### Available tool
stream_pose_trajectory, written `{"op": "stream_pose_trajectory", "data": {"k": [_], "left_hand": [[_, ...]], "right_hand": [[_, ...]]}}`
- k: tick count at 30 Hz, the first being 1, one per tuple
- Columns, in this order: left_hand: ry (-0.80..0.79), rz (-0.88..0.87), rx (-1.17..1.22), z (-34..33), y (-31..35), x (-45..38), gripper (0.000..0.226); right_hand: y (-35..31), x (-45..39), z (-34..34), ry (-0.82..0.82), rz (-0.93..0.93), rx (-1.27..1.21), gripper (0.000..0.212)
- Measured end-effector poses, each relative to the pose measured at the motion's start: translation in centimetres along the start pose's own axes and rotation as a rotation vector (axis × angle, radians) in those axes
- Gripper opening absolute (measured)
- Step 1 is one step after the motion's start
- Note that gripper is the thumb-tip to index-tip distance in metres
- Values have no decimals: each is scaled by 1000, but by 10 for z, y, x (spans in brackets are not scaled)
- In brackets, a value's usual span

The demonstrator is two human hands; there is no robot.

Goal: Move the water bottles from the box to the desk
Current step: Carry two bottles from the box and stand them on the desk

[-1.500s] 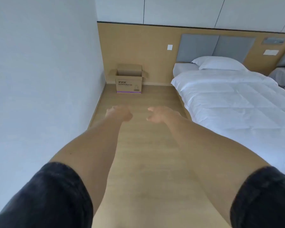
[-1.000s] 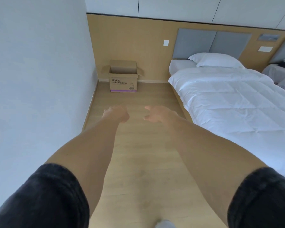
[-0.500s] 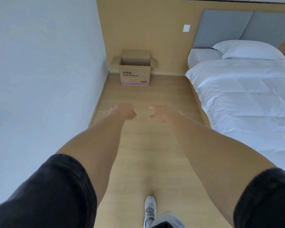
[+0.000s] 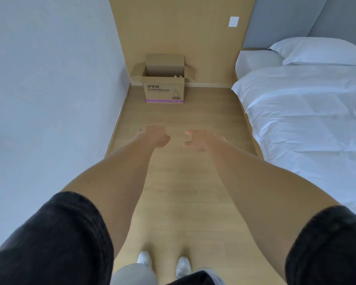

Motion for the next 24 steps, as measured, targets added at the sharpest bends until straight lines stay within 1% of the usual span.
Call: {"op": "stream_pose_trajectory", "data": {"k": [5,8,12,15,19,24], "left_hand": [[-2,1,18,12,-12,-42,49],[-2,-7,21,19,-24,-81,50],[-9,-31,15,29,-36,-145,47],[-1,-69,11,49,-43,-207,47],[-9,-99,25,83,-65,-282,48],[-9,-123,32,113,-99,-359,48]], "right_hand": [[-12,-48,16,-11,13,-3,64],[-17,-89,25,-27,10,5,66],[-19,-139,43,-11,-5,12,64],[-25,-193,64,-7,-53,10,64],[-54,-267,103,-24,-74,23,65],[-83,-341,140,-14,-90,2,65]]}}
Point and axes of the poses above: each hand's wrist, its own x-axis away from the middle knuckle, its own z-axis out of the back of the hand, y = z × x, the point moved 2 cm from there along -x, towards the middle knuckle, and after that the axes turned 5 degrees about z, right-handed, at the moved point
